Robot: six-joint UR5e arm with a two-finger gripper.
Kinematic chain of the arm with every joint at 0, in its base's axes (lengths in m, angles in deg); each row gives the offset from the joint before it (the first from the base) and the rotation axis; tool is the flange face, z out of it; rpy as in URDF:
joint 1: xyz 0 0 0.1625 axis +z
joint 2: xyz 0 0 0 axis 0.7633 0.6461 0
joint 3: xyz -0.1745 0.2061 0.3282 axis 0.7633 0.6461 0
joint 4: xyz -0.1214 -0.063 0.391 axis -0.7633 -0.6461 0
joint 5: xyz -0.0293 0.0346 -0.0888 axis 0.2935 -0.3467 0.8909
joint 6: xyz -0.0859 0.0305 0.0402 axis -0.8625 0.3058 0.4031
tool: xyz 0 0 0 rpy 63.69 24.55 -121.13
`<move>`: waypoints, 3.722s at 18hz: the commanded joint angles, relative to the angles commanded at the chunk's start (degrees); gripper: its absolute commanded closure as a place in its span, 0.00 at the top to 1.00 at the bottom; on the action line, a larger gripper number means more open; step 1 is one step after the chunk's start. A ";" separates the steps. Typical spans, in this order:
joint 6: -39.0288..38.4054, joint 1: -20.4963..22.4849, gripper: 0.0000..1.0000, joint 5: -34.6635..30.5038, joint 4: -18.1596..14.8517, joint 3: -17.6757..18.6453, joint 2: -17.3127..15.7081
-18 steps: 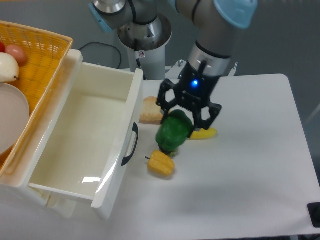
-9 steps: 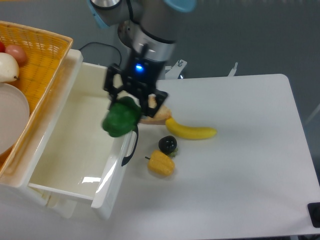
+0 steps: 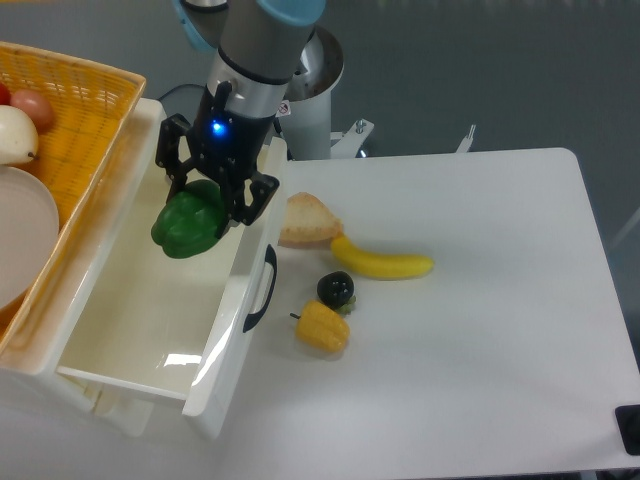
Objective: Place the green pepper in the upper white drawer
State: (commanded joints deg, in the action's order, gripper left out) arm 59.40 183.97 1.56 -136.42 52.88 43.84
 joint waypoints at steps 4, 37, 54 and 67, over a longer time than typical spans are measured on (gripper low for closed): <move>0.00 -0.53 0.45 -0.70 0.26 1.05 1.23; 0.18 -6.24 0.93 -8.44 0.88 1.76 5.72; -4.83 0.96 1.00 -5.36 5.97 -0.18 3.52; -1.42 14.31 1.00 -2.90 12.04 0.17 7.47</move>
State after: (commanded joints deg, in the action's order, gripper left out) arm 57.97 198.28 -1.34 -124.37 53.05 51.31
